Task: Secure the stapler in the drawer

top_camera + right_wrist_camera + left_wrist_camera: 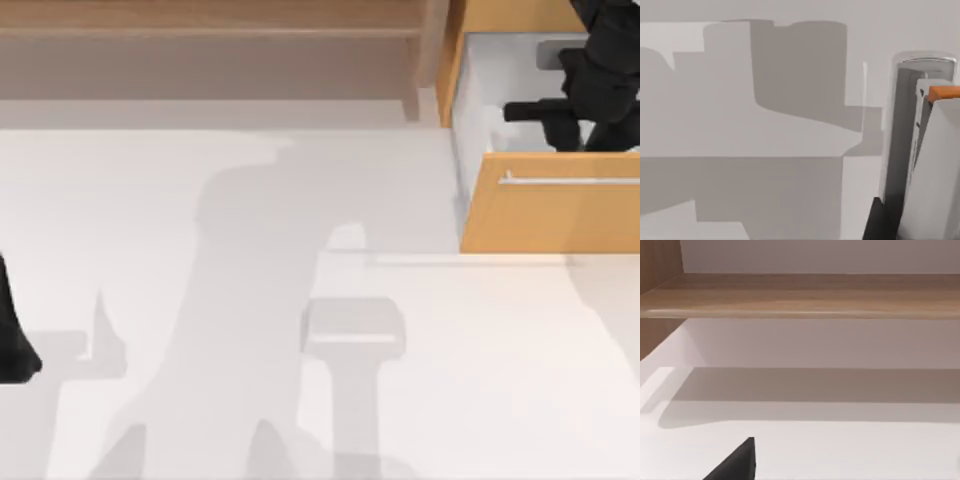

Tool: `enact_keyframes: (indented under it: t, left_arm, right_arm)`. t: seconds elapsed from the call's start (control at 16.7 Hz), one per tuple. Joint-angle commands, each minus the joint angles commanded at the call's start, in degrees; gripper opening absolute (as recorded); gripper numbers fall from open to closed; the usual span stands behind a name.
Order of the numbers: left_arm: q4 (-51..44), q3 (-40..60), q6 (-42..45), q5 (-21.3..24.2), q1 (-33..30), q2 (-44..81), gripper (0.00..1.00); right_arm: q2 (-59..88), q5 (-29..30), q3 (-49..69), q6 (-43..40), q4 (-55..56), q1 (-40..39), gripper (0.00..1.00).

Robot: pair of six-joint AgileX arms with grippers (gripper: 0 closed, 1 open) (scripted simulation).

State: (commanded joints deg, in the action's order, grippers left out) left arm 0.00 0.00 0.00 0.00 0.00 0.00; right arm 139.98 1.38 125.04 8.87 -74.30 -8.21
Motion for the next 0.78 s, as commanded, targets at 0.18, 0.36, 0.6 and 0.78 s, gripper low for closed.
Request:
enact_keyframes:
  t: [0.18, 0.36, 0.6, 0.78]
  left_arm:
    - [0.0, 0.0, 0.0, 0.0, 0.0, 0.0, 1.0]
    - [0.0, 0.0, 0.0, 0.0, 0.0, 0.0, 1.0]
    - [0.0, 0.0, 0.0, 0.0, 0.0, 0.0, 1.0]
    - [0.0, 0.0, 0.0, 0.0, 0.0, 0.0, 1.0]
  right_arm:
    - [0.5, 0.0, 0.6, 0.7, -1.0, 0.0, 0.0]
    - [0.5, -0.1, 0.5, 0.8, -0.8, 0.2, 0.0]
    - [0.6, -0.1, -0.6, 0.7, 0.6, 0.1, 0.0]
    - [0.6, 0.0, -1.5, 0.7, 1.2, 0.0, 0.0]
